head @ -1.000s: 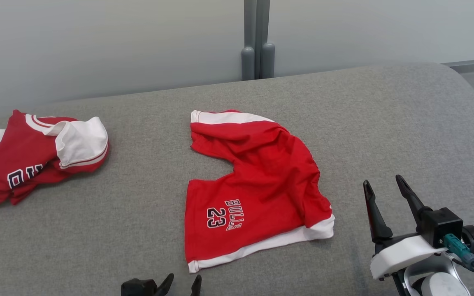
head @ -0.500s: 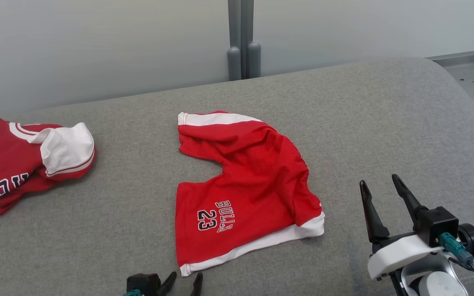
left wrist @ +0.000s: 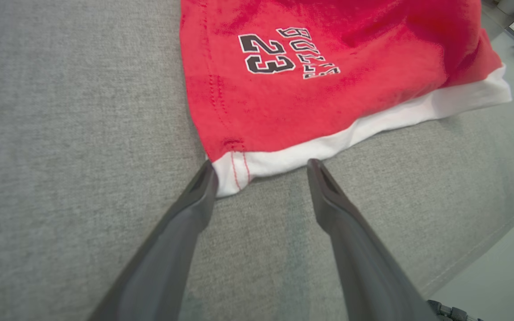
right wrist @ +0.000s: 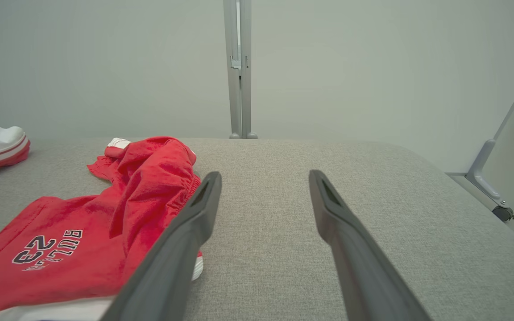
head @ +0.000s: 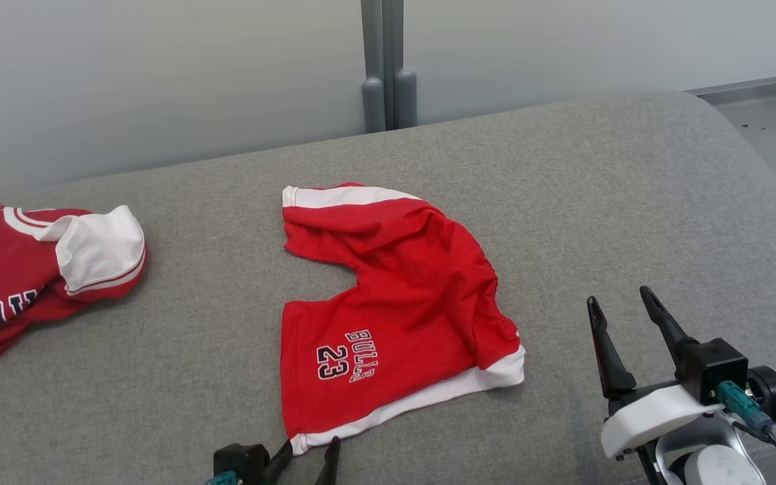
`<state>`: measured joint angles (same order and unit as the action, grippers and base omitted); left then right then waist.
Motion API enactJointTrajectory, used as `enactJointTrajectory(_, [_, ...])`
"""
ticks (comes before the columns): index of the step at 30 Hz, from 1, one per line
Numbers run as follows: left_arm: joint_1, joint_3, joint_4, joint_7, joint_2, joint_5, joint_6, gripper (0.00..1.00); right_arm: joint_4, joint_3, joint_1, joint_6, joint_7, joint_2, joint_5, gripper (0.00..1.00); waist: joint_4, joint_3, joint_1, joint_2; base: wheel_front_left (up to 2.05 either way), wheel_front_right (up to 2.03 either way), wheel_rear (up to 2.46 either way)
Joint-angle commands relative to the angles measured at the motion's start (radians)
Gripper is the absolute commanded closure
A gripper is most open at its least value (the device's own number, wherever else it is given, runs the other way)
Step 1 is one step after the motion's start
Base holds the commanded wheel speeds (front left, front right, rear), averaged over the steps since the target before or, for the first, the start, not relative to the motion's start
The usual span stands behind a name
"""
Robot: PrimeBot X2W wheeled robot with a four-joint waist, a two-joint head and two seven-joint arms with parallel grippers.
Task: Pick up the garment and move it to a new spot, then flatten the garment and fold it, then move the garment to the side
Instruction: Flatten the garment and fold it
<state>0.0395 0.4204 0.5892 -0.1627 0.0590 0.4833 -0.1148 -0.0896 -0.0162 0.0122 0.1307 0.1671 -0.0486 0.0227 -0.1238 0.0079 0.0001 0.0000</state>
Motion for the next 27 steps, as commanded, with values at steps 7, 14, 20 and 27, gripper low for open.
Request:
enactJointTrajectory(7, [0.044,0.02,0.027,-0.034,-0.001,0.024,-0.008,0.53,0.007,0.005,0.005,0.0,-0.005,-0.003,-0.01,0.0,-0.004,0.004,-0.0001,0.0,0.0,0.0,0.0])
enactJointTrajectory(14, [0.055,0.028,0.056,-0.049,0.007,0.037,-0.01,1.0,0.008,0.01,0.002,0.0,-0.002,-0.003,-0.007,0.0,0.002,0.007,-0.0001,0.0,0.0,0.0,0.0])
enactJointTrajectory(20, [0.063,-0.02,0.029,-0.083,0.035,0.047,0.015,1.0,-0.007,0.003,0.004,0.0,-0.001,-0.003,-0.001,0.0,0.017,0.01,-0.0001,0.0,0.0,0.0,0.0])
enactJointTrajectory(27, [0.065,-0.079,-0.014,-0.095,0.068,0.058,0.043,1.0,-0.04,-0.033,-0.009,0.0,-0.013,-0.004,-0.019,0.0,0.03,0.015,-0.0001,0.0,0.0,0.0,0.0])
